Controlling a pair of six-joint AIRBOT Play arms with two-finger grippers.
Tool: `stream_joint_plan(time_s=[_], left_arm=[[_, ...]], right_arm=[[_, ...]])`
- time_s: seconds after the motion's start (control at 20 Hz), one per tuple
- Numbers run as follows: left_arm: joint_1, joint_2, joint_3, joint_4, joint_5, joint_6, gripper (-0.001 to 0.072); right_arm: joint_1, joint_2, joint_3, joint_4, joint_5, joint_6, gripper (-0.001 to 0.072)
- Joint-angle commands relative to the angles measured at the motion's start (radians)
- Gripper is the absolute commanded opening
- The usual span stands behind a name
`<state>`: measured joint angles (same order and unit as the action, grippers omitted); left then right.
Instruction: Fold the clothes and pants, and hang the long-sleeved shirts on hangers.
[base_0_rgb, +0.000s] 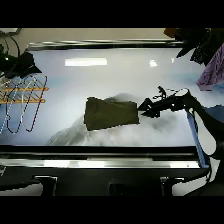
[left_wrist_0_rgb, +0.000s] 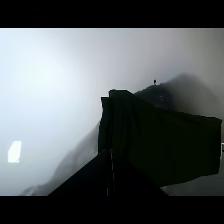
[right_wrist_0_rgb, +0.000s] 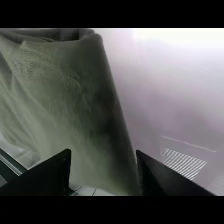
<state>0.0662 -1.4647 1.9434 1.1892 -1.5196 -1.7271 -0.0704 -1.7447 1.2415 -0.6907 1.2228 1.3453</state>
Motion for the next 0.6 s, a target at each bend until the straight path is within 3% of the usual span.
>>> stream_joint_plan(time_s=[0.0,0.2,0.35,0.4,0.45,0.55], left_arm=[[0.001,0.0,0.0,0.001,0.001,0.0,0.0016],[0.001,0.0,0.0,0.001,0.001,0.0,0.0016],[0.001,0.0,0.0,0.002,0.001,0.0,0.0016],[0.001,0.0,0.0,0.002,0.001,0.0,0.0016],[0.001,0.0,0.0,0.002,0.001,0.0,0.0016],[0.001,0.0,0.0,0.002,0.001,0.008,0.0016]], right_arm=[[0.051,-0.033,-0.005,0.018,-0.059,-0.026,0.0477],[0.074,-0.045,-0.005,0.022,-0.095,-0.034,0.0472],[0.092,-0.044,-0.005,0.035,-0.105,-0.059,0.0234],[0.093,-0.042,-0.005,0.051,-0.103,-0.068,0.0087],[0.092,-0.036,-0.004,0.073,-0.107,-0.068,0.0027],[0.091,-0.009,0.001,0.108,-0.131,-0.055,0.0027]])
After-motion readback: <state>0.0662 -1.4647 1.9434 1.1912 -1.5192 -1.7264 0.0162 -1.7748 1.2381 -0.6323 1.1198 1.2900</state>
